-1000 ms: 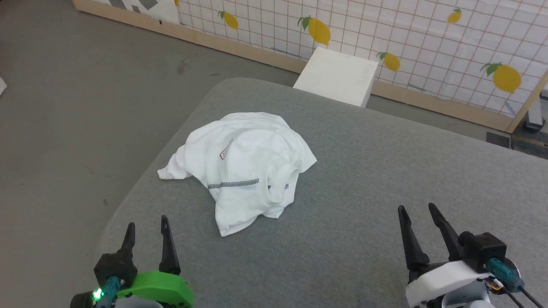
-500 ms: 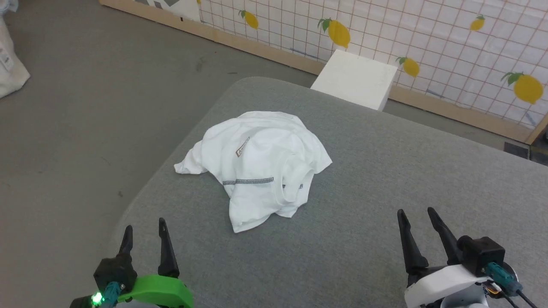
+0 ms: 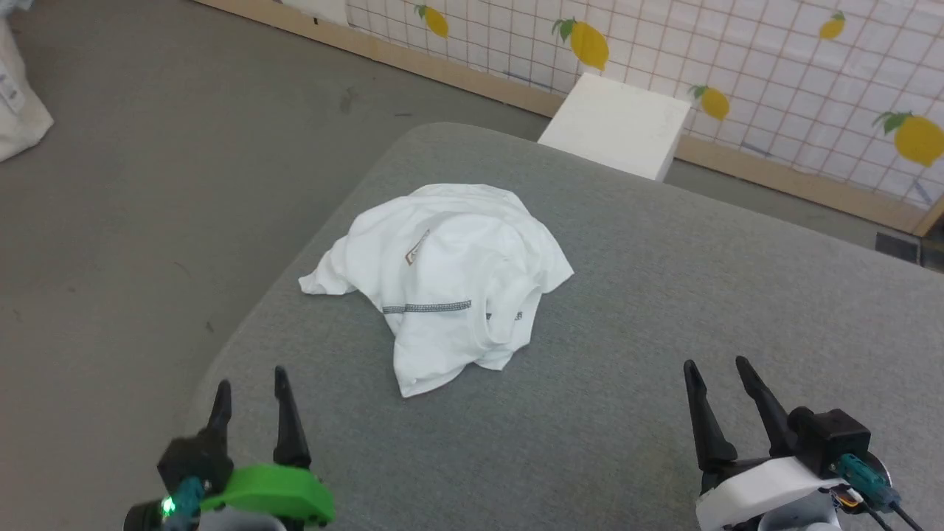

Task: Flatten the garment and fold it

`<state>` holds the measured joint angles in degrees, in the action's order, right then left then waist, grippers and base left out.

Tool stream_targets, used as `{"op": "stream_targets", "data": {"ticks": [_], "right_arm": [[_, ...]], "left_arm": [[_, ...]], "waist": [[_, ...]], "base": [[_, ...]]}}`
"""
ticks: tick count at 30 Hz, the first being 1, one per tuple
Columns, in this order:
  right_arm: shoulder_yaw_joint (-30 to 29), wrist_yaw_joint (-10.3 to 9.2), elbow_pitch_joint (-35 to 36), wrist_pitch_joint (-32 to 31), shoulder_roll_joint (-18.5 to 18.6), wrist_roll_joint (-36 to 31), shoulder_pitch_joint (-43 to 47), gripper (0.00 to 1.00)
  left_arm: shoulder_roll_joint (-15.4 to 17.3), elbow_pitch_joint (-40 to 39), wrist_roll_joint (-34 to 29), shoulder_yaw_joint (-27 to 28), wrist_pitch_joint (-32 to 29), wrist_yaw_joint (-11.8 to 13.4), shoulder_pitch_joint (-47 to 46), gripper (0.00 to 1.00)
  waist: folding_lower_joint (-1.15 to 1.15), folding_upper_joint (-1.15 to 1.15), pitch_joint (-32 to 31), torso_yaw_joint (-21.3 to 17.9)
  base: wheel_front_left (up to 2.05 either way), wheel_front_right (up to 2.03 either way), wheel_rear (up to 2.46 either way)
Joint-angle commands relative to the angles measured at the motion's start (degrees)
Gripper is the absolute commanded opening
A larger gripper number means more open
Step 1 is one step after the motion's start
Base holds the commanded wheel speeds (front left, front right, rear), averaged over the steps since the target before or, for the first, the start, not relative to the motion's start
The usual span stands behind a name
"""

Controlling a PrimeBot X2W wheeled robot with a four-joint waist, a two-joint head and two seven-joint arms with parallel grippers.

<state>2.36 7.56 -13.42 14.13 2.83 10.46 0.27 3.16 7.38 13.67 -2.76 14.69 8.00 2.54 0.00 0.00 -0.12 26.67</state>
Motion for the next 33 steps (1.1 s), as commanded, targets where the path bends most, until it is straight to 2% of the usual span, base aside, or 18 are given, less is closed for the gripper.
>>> {"op": "stream_targets", "data": {"ticks": [1, 4, 8, 10, 13, 15, 19, 22, 26, 27, 28, 29, 33], "right_arm": [[-0.16, -0.08, 0.59, -0.13, 0.05, -0.37, -0.25, 1.0], [-0.32, -0.08, 1.34, -0.69, 0.05, -0.95, -0.76, 1.0], [-0.96, -0.08, 2.73, -1.61, 0.05, -2.26, -1.88, 1.0], [-1.36, -0.08, 3.63, -2.22, 0.05, -3.11, -2.44, 1.0], [-2.03, -0.08, 5.08, -3.12, 0.05, -4.1, -3.28, 1.0], [-2.43, -0.08, 5.87, -3.46, 0.05, -4.53, -3.7, 1.0], [-3.1, -0.08, 6.72, -3.72, 0.05, -4.77, -4.11, 1.0], [-3.52, -0.08, 6.99, -3.6, 0.05, -4.49, -4.12, 1.0], [-3.78, -0.08, 6.81, -3.35, 0.05, -4.22, -4.18, 1.0], [-3.85, -0.08, 6.68, -3.3, 0.05, -4.15, -4.24, 1.0], [-3.86, -0.08, 6.57, -3.23, 0.05, -4.04, -4.27, 1.0], [-3.77, -0.08, 6.39, -3.15, 0.05, -3.9, -4.29, 1.0], [-3.08, -0.08, 5.47, -2.78, 0.05, -3.35, -4.35, 1.0]], "left_arm": [[-0.16, 0.27, 1.65, -0.21, -0.58, -0.85, -2.51, 1.0], [-0.17, 1.81, 3.98, -0.59, -3.85, -2.41, -6.83, 1.0], [0.53, 6.3, 6.65, -1.54, -12.54, -4.63, -15.97, 1.0], [0.95, 9.53, 7.73, -2.6, -18.93, -5.65, -20.9, 1.0], [1.67, 16.18, 9.98, -3.99, -33.06, -5.83, -27.21, 1.0], [2.33, 19.96, 10.68, -4.43, -41.83, -4.47, -30.05, 1.0], [4.66, 24.72, 8.72, -5.71, -51.97, -0.69, -32.19, 1.0], [5.0, 26.66, 8.63, -6.12, -55.2, 0.41, -31.36, 1.0], [3.95, 28.12, 10.72, -5.87, -56.15, -0.52, -28.99, 1.0], [3.78, 28.04, 11.27, -5.53, -55.19, -0.87, -28.61, 0.47], [3.63, 27.74, 11.65, -5.07, -53.53, -1.07, -28.43, 0.21], [3.58, 27.63, 11.89, -4.83, -51.91, -1.5, -28.17, 0.0], [4.03, 25.7, 12.26, -3.8, -44.57, -3.48, -28.95, 0.0]], "waist": [[0.0, 0.0, 1.29, -1.39], [0.0, 0.0, 2.89, -2.81], [0.0, 0.0, 5.89, -5.11], [0.0, 0.0, 7.49, -6.46], [0.0, 0.0, 10.06, -8.91], [0.0, 0.0, 11.29, -10.46], [0.0, 0.0, 13.06, -13.08], [0.0, 0.0, 13.75, -14.27], [0.0, 0.0, 13.91, -14.8], [0.0, 0.0, 13.8, -14.74], [0.0, 0.0, 13.54, -14.61], [0.0, 0.0, 13.13, -14.48], [0.0, 0.0, 11.1, -13.72]], "base": [[0.0, 0.0, 0.0], [0.0, 0.0, 0.0], [0.0, 0.0, 0.0], [0.0, 0.0, 0.0], [0.0, 0.0, 0.0], [0.0, 0.0, 0.0], [0.0, 0.0, 0.0], [0.0, 0.0, 0.0], [0.0, 0.0, 0.0], [0.0, 0.0, 0.0], [0.0, 0.0, 0.0], [0.0, 0.0, 0.0], [0.0, 0.0, 0.0]]}}
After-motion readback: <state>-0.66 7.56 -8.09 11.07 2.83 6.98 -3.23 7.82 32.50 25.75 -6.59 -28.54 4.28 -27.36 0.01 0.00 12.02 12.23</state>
